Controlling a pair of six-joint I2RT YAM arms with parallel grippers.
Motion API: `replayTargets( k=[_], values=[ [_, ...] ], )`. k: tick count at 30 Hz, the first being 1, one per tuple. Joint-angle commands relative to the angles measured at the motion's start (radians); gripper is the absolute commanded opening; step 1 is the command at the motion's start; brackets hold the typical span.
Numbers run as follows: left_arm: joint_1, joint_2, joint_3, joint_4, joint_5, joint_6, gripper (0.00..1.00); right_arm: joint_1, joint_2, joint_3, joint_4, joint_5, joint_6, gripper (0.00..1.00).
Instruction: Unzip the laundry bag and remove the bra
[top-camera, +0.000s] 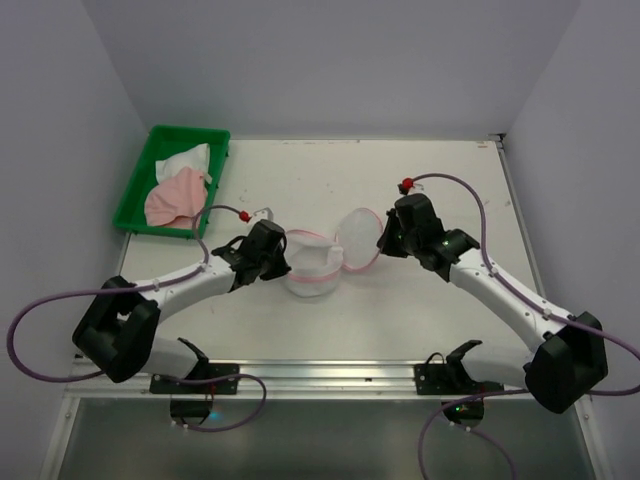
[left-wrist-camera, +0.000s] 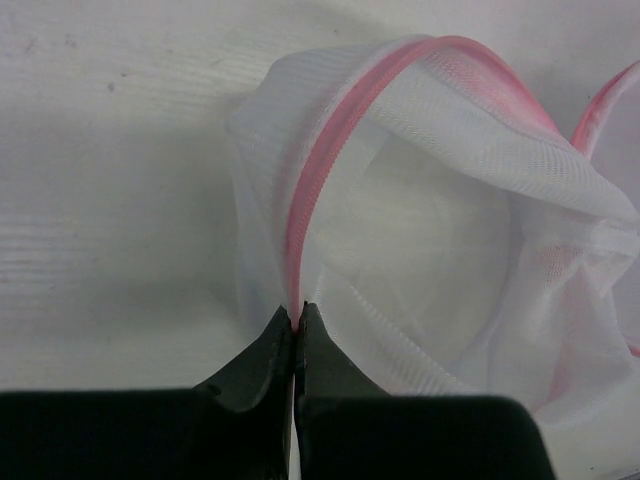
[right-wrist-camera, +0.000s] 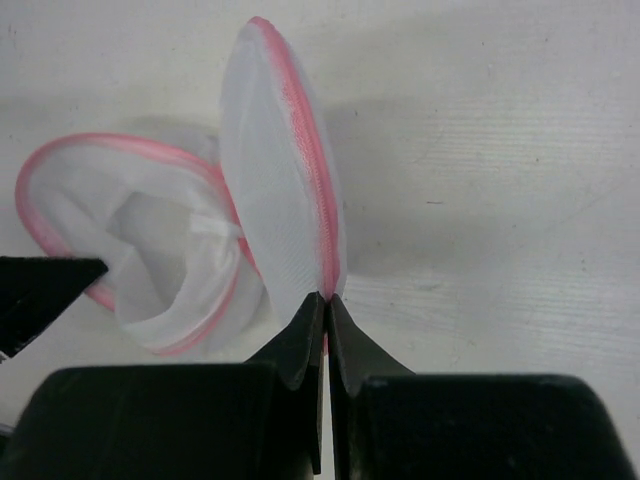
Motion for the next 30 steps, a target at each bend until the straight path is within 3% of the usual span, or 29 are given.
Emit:
replayTargets(
  k=[1,5,15,30],
  values=[
    [-0.01,0.071,0.083,0.083,0.045,0.028,0.0,0.048,-0.018,0.08,-0.124,0.17,-0.119,0.0],
    [-0.019,0.152,0.119,0.126,0.073,0.027,0.0,0.065,-0.044,0.107,-0.096,0.135,-0.244,0.0],
    [-0.038,0.232,0.103,0.231,0.133,-0.022,0.0,0.178,0.056,0.185,-0.036,-0.253,-0.412,0.0],
    [-0.041,0.205,-0.084,0.4,0.159,-0.102,0.0,0.226,0.413,0.185,0.197,-0.695,-0.357,0.0]
  ],
)
